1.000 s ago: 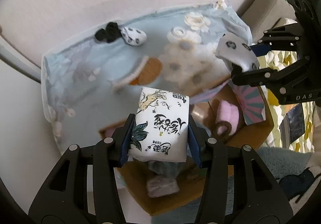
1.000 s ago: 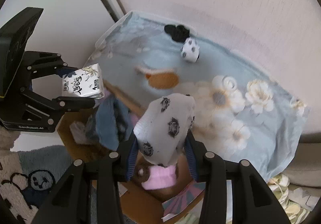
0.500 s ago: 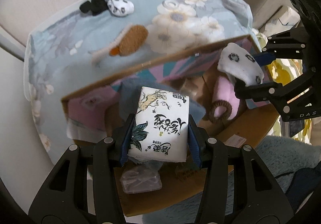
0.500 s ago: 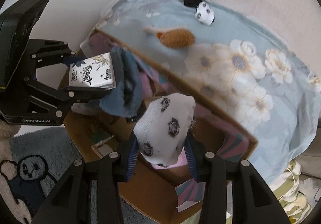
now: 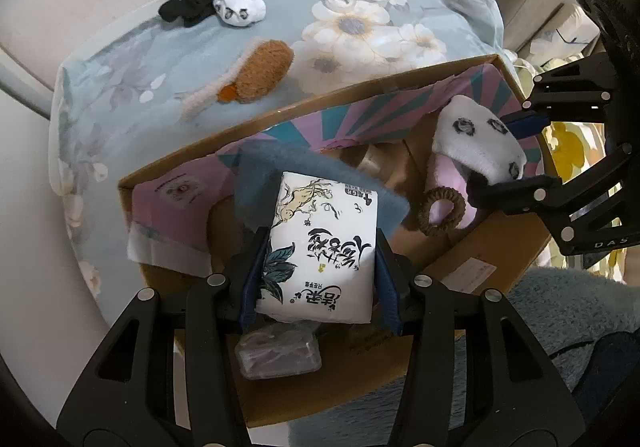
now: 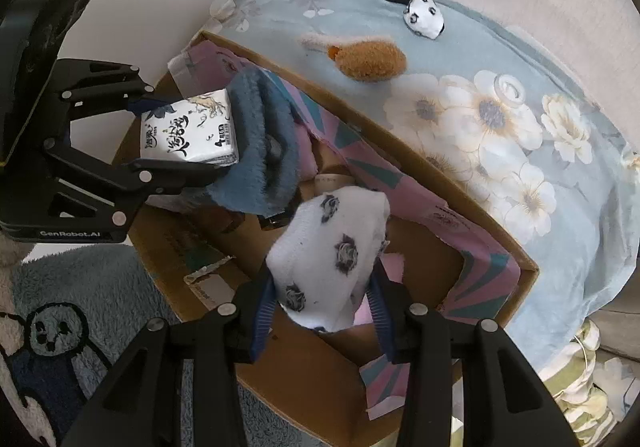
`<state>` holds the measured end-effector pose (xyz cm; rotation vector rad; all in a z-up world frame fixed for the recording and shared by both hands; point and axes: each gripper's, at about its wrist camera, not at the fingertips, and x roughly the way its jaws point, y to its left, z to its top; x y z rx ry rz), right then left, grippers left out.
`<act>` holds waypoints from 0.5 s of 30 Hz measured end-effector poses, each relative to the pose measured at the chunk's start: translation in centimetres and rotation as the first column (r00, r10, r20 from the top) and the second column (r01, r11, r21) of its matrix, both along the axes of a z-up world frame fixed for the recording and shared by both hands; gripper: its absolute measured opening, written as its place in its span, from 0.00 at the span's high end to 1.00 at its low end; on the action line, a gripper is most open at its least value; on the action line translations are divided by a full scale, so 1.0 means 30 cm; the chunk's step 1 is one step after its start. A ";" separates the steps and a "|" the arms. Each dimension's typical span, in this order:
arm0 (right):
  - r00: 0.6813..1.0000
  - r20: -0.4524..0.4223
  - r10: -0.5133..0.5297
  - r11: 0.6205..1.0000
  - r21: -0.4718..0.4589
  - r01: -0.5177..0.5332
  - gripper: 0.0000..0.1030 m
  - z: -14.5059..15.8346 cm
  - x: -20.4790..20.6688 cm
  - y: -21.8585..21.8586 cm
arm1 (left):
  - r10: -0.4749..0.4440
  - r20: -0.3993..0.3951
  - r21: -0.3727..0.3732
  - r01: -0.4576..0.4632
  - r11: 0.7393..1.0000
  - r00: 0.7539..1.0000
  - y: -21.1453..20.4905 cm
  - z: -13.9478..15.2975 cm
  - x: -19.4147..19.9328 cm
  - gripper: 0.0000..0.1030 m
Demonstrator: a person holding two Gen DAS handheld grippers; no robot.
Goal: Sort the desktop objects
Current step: 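Carry the tissue pack and white sock over the cardboard box with both tools, then open both tools to drop the tissue pack and white sock into the box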
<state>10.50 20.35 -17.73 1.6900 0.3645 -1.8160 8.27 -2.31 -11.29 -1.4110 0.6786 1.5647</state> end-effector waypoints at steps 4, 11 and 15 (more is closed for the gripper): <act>1.000 -0.001 -0.002 1.000 -0.004 0.002 0.62 0.010 0.008 -0.001 | 0.002 -0.013 0.008 -0.002 1.000 1.000 -0.015 0.018 -0.005 0.56; 0.999 0.032 0.000 1.000 -0.010 0.001 0.61 -0.011 0.021 -0.012 | -0.009 -0.009 0.001 0.009 1.000 1.000 -0.020 0.014 -0.002 0.56; 0.999 0.037 -0.003 1.000 -0.018 0.004 0.46 -0.012 0.020 -0.022 | 0.002 0.002 -0.003 -0.002 1.000 1.000 -0.021 0.012 -0.008 0.42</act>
